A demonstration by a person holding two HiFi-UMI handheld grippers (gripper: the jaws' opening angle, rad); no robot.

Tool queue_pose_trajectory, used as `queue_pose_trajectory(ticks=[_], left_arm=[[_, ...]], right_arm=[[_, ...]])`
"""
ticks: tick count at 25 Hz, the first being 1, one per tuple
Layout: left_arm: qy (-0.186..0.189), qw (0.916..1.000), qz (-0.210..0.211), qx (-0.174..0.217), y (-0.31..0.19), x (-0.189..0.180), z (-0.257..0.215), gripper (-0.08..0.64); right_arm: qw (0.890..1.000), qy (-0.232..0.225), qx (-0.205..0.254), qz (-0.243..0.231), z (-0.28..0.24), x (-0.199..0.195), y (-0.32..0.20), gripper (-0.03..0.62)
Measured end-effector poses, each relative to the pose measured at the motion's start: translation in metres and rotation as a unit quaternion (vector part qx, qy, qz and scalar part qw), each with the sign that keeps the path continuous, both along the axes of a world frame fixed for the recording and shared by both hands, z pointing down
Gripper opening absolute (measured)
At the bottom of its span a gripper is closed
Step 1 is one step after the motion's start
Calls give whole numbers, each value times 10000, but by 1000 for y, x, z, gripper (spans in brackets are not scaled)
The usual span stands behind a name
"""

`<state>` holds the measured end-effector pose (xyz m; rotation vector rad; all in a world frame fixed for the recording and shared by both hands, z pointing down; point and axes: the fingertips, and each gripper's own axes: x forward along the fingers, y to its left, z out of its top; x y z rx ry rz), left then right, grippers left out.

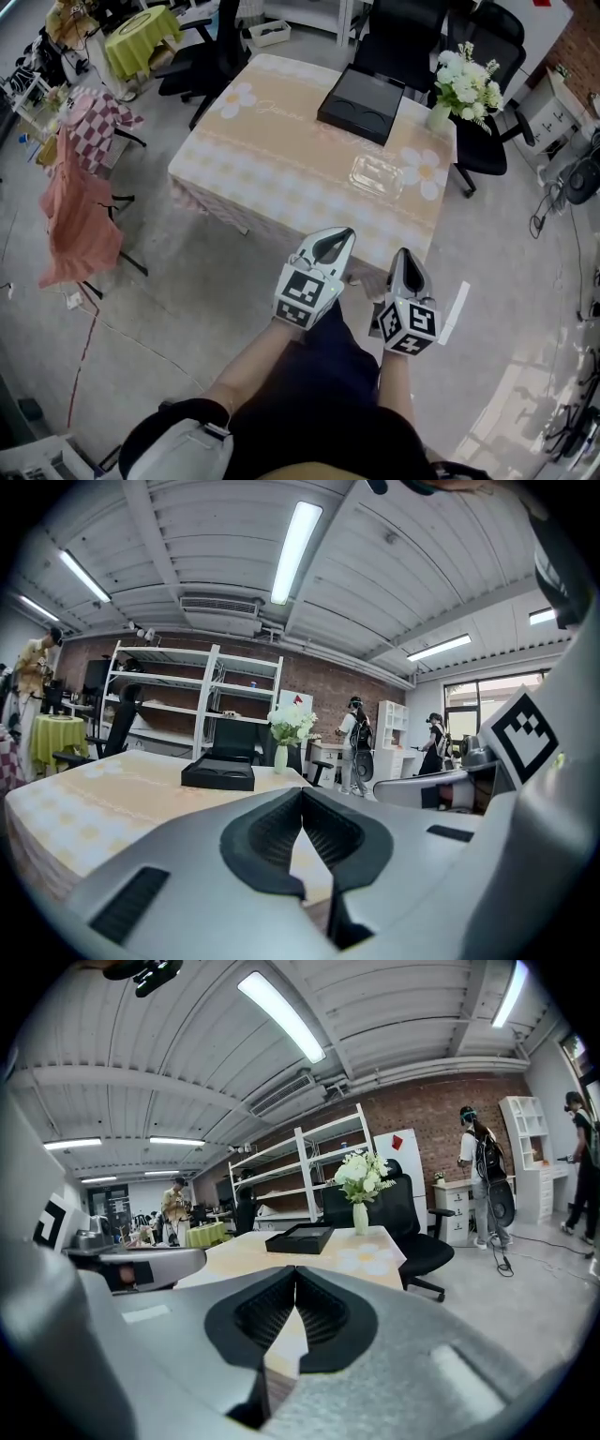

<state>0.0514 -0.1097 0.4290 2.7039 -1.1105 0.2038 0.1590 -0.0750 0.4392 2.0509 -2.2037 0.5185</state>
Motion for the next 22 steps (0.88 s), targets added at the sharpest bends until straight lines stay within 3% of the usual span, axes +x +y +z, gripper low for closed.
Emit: queue_pose_trajectory(ticks=[22], left_arm=[[-21, 9990, -259, -351, -113, 33, 13, 8]], right_arm=[[9989, 175, -316, -287, 7, 40, -115, 5]])
